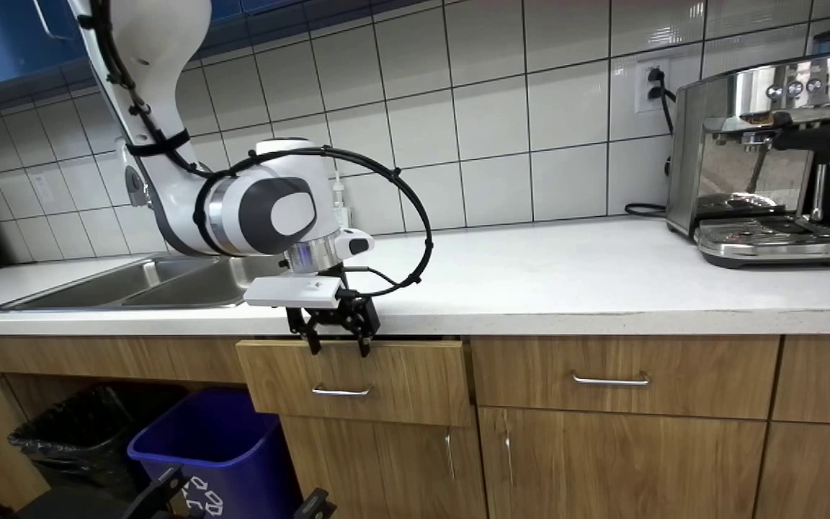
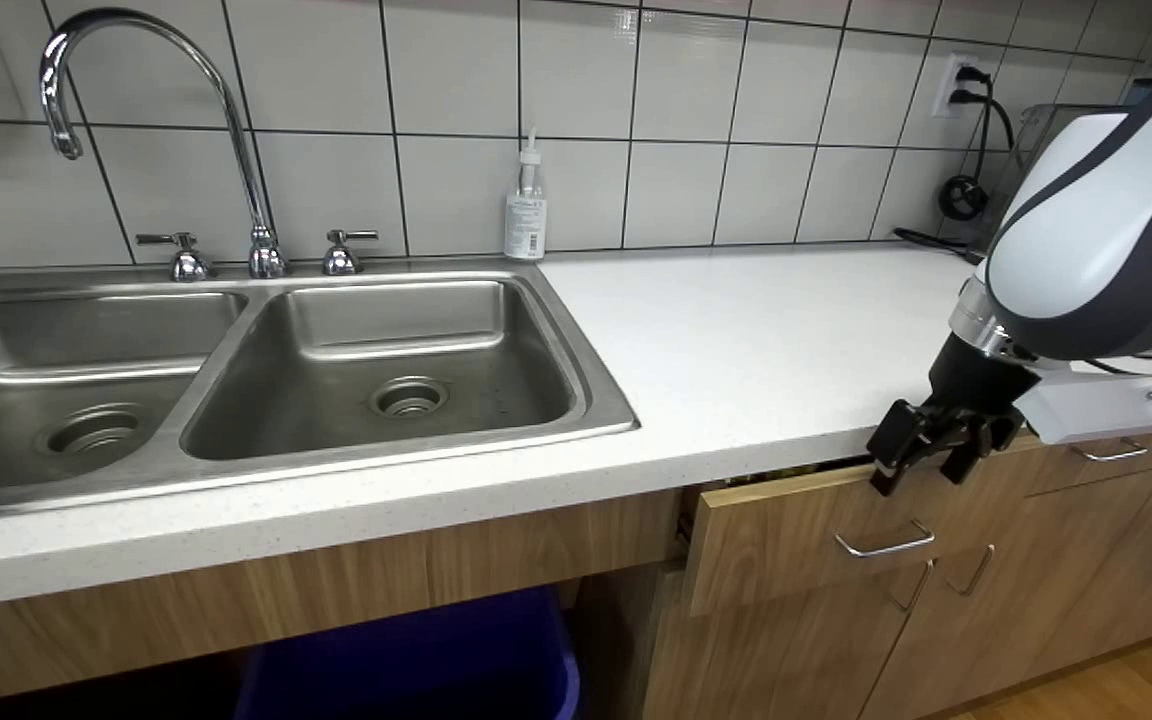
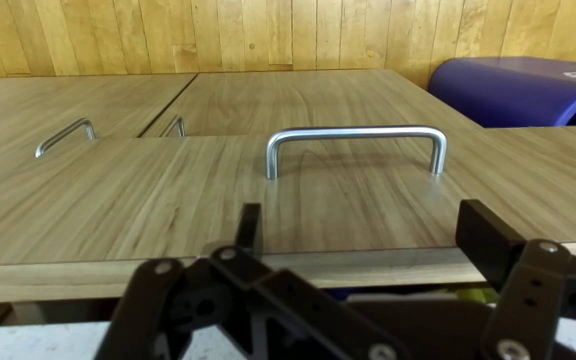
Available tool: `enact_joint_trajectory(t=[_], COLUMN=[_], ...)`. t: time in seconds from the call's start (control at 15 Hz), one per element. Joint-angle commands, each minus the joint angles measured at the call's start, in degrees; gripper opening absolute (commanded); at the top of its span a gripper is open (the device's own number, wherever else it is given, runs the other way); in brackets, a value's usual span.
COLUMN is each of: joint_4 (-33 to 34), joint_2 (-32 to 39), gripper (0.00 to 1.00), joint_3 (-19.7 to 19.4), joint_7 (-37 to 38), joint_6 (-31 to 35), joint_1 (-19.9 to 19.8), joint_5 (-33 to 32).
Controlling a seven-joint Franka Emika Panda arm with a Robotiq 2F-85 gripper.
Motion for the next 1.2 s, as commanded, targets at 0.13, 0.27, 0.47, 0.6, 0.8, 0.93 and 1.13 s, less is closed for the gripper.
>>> enact_joint_trajectory(t=[0.13,0.27,0.47,0.6,0.8,0.93,1.13], joint_4=[-0.1,0.4,1.2,1.5,2.0,2.5,2.8], joint_2=[-0.5,-0.3,-0.1,-0.3,0.0,0.2,0.2], gripper=[1.0,1.0,1.0,1.0,1.0,1.0,1.0], joint_3=[-0.7,-0.3,0.1,-0.2,-0.7,-1.0,-1.1], joint_7=[1.5,1.4,1.0,1.1,1.4,1.5,1.5], joint_6=[1.6,1.5,0.8,0.4,0.7,0.7,0.6], joint_1=[0.4,0.0,-0.5,-0.2,0.2,0.4,0.4], joint_5=[-1.7,-1.3,-0.9,-1.4,-1.7,-2.0,-2.2])
